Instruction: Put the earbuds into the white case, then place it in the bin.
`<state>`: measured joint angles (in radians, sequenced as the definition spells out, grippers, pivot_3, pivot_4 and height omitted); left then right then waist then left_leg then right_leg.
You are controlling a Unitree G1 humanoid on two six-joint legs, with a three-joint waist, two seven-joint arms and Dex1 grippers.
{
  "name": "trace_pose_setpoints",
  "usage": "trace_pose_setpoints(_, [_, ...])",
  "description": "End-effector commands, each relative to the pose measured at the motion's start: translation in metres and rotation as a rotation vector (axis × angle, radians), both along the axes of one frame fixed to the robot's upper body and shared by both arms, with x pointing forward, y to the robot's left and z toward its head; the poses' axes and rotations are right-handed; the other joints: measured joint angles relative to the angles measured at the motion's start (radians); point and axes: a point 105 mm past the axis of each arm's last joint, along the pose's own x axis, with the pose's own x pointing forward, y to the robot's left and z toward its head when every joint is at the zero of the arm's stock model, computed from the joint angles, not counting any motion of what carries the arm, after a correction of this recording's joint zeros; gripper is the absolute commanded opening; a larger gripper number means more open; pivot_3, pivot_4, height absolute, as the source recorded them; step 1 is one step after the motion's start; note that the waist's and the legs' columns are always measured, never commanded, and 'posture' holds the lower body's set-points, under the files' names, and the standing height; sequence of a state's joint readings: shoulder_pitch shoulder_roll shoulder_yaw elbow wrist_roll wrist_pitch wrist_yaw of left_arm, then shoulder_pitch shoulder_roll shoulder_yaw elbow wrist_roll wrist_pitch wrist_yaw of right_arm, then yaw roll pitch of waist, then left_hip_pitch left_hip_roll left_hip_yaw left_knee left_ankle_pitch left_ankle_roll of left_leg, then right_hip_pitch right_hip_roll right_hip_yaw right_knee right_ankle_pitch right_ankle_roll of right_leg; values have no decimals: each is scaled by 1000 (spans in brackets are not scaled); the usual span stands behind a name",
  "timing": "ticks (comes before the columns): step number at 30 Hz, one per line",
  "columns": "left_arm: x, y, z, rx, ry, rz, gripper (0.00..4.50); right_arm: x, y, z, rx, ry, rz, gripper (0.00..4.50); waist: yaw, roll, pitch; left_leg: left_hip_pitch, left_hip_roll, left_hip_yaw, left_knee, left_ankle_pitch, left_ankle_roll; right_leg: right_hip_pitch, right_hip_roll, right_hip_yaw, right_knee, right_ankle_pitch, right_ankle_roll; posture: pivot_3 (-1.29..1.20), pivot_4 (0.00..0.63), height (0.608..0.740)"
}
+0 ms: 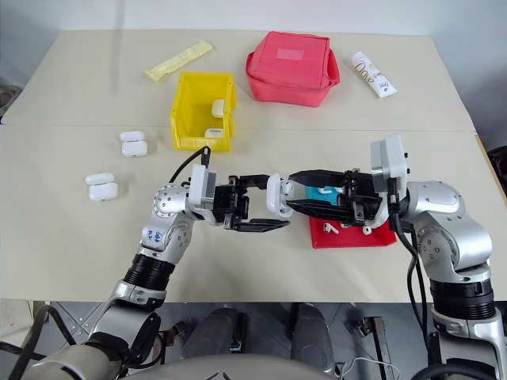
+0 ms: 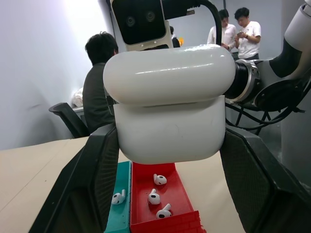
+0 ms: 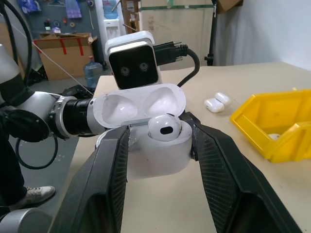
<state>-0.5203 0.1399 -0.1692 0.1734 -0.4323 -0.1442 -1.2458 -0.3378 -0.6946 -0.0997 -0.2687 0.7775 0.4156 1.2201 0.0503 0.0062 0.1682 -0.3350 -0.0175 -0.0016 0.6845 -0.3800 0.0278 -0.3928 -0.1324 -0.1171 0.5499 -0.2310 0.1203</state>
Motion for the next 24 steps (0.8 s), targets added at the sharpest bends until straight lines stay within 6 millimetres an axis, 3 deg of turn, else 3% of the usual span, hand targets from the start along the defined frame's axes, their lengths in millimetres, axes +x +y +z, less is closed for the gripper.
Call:
trace_pose_setpoints(1, [-2, -2, 15, -45, -69, -18, 2762, 1, -4, 5, -36, -25, -32, 2184, 0, 0, 0, 0, 0, 0, 0, 0, 0, 0, 0, 0, 0, 0, 0, 0, 150, 740])
trace_pose_setpoints(9, [6, 2, 8, -38, -53, 19, 2762, 5, -38, 12, -80, -41, -199, 2184, 2, 0, 0, 0, 0, 0, 0, 0, 0, 0, 0, 0, 0, 0, 0, 0, 150, 740])
trace_pose_setpoints(13, [10, 4, 8, -45, -54, 44, 2762, 3, -68, 11, -124, -38, -367, 2184, 7, 0, 0, 0, 0, 0, 0, 0, 0, 0, 0, -1, 0, 0, 0, 0, 150, 740])
trace_pose_setpoints(18, [15, 8, 8, -53, -49, 80, 2762, -24, -108, -3, -169, 42, -570, 2184, 14, 0, 0, 0, 0, 0, 0, 0, 0, 1, -1, -1, -1, 0, 1, 0, 150, 740])
trace_pose_setpoints(24, [21, 13, 7, -59, -33, 119, 2762, -70, -138, -16, -190, 119, -752, 2184, 23, 1, -1, 0, 1, 3, 0, 0, 1, 1, 1, 2, -1, 1, 1, 0, 150, 740])
